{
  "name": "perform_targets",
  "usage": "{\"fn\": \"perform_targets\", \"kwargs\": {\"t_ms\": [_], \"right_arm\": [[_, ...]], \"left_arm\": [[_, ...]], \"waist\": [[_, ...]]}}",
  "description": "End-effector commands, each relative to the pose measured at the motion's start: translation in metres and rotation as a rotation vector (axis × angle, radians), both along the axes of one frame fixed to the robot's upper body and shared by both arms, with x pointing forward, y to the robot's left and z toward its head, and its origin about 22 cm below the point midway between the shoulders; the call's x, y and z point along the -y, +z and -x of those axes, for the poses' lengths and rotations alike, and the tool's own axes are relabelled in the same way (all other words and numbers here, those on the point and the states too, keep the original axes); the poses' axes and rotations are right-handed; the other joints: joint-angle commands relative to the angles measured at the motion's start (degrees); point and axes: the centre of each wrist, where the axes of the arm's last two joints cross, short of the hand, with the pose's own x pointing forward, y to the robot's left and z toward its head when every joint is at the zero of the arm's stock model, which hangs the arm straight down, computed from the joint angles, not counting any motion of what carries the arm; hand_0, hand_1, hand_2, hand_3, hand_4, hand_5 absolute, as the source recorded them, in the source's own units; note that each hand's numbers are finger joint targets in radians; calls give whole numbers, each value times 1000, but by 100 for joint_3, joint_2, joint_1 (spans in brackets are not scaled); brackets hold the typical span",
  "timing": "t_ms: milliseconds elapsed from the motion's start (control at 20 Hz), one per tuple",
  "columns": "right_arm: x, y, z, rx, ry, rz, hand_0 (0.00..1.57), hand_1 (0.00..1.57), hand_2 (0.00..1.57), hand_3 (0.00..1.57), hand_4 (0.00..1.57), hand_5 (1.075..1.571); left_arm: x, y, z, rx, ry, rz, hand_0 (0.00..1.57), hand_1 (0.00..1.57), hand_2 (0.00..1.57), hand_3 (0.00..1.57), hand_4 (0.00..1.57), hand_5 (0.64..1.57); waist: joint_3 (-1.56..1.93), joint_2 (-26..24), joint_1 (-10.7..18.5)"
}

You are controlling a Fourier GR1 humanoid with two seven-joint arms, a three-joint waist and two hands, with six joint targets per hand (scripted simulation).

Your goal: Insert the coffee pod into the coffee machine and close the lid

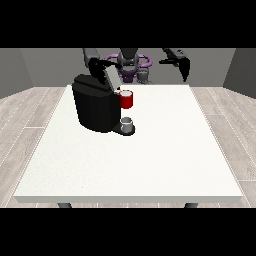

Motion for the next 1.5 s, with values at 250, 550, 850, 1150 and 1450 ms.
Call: {"fn": "perform_targets", "kwargs": {"t_ms": [250, 550, 850, 1150, 1450], "right_arm": [[-22, -10, -3, -36, 46, 16, 0, 0, 0, 0, 0, 1571], [-30, -2, -6, -33, 92, 65, 0, 0, 0, 0, 214, 1571], [-47, 52, -30, 66, 85, 130, 0, 0, 0, 0, 125, 1571], [-72, 39, -24, 63, 108, 159, 0, 0, 0, 0, 116, 1571], [-74, 3, -5, 58, 224, 58, 0, 0, 0, 0, 132, 1571]], "left_arm": [[-21, 2, -4, -24, 37, 4, 0, 0, 0, 0, 141, 1571], [-20, -19, 10, -68, 43, 13, 0, 0, 0, 0, 121, 1571], [4, 12, -16, 46, 1, 21, 0, 0, 0, 0, 0, 1571], [16, 6, -11, 92, 4, 16, 0, 0, 0, 0, 185, 1571], [34, -16, 10, 56, 1, 29, 0, 0, 0, 0, 192, 1571]], "waist": [[19, 30, -48], [18, -138, -26], [18, 214, 139], [18, 60, 62], [20, -397, -167]]}}
